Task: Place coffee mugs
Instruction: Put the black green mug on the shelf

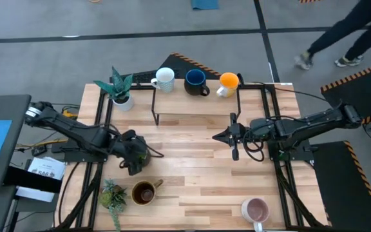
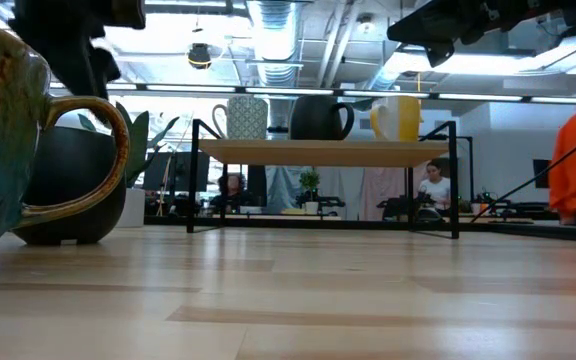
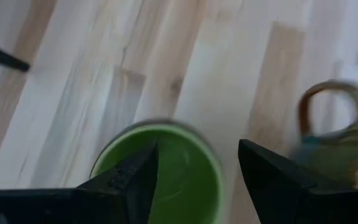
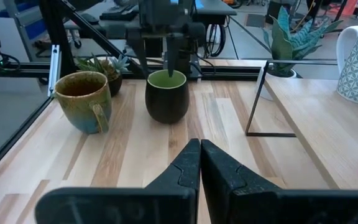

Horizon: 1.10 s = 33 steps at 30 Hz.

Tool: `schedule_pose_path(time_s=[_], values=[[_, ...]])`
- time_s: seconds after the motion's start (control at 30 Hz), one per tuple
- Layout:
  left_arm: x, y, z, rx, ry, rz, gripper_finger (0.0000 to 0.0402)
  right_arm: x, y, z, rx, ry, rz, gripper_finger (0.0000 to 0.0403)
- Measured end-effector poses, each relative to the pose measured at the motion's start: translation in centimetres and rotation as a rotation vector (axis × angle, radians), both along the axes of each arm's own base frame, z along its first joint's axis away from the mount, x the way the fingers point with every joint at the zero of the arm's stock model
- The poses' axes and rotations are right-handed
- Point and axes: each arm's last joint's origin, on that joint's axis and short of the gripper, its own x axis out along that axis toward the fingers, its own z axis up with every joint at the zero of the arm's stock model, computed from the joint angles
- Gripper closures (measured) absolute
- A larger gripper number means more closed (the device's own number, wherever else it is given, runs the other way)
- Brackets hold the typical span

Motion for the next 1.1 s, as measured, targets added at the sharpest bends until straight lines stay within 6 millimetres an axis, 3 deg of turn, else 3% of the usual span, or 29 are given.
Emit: schedule_pose_path(time_s=[0.3,0.6,0.7,0.8,0.9,1.0,1.1], values=[[1.4,-0.7,-2.2,0.024,0.120,-0.058,0.0195,0.0,0.0,0.0,0.000,0.000,0.000,0.0363],[2.4,-0.6,-4.8,0.028,0.279,-0.005,0.0201,0.0,0.0,0.0,0.001,0.000,0.000,0.0363],[2.7,-0.2,-5.3,0.003,0.309,0.042,0.0233,0.0,0.0,0.0,0.002,0.000,0.000,0.0363],[2.8,0.3,-5.2,-0.050,0.321,0.078,0.0308,0.0,0.0,0.0,0.002,-0.001,0.000,0.0363],[3.1,0.8,-4.2,-0.047,0.331,0.079,0.0383,0.0,0.0,0.0,0.008,-0.002,-0.002,0.0363],[3.9,1.3,-1.6,0.020,0.294,0.060,0.0391,0.0,0.0,0.0,0.008,-0.002,-0.002,0.0363],[4.9,1.9,2.6,0.091,0.221,0.039,0.0396,0.0,0.0,0.0,0.008,-0.002,-0.002,0.0363]])
